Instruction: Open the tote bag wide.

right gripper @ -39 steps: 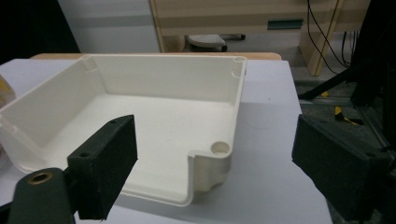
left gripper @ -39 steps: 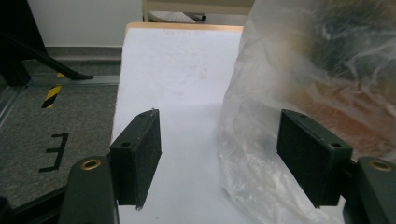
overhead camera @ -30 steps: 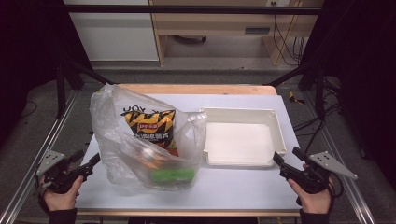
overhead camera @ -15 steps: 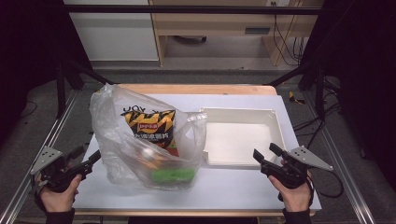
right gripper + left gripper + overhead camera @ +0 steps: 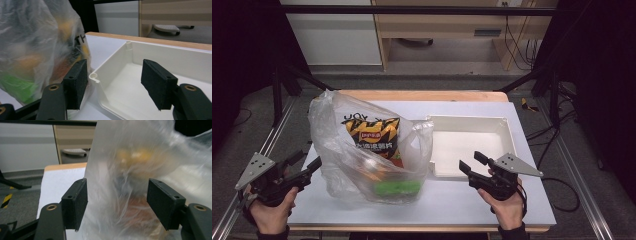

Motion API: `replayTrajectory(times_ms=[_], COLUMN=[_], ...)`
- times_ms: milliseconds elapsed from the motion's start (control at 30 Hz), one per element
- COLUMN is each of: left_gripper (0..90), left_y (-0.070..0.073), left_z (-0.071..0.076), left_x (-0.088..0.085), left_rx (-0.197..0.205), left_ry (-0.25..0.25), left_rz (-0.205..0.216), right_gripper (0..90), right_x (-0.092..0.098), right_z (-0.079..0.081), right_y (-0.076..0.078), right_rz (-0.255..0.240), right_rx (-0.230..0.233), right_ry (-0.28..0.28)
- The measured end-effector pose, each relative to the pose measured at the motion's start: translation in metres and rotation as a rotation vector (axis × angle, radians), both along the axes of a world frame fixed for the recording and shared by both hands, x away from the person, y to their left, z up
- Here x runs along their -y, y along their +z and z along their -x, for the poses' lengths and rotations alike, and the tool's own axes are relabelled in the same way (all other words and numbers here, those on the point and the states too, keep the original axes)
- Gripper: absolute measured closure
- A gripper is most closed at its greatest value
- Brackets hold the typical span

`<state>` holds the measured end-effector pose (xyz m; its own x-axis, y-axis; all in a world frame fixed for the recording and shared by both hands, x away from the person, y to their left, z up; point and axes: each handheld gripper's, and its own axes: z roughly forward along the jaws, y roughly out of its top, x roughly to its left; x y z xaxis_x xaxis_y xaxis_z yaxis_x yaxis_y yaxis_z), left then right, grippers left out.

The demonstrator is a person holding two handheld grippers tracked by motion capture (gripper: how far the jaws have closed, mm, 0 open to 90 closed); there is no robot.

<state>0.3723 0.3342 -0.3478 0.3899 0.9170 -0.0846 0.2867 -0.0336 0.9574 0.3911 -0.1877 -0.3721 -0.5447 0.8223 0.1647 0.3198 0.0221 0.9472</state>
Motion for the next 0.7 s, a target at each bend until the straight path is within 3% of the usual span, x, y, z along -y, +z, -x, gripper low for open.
replayTrajectory(times_ms=[200,533,700], left_gripper=[32.5,31.2,31.2], left_y=[0.020,0.047,0.054], left_z=[-0.001,-0.013,-0.026], left_x=[0.002,0.012,0.023], left_rx=[0.035,0.069,0.056], left_ry=[0.013,-0.024,-0.037], left_rz=[0.015,0.026,0.018], right_gripper=[39.0,37.0,32.8], right_x=[-0.016,-0.033,-0.041], right_z=[-0.001,-0.005,-0.002], right_y=[0.009,0.019,0.030], right_rz=[-0.004,-0.055,-0.083], right_rx=[0.011,0.029,0.047], right_ry=[0.036,0.077,0.109])
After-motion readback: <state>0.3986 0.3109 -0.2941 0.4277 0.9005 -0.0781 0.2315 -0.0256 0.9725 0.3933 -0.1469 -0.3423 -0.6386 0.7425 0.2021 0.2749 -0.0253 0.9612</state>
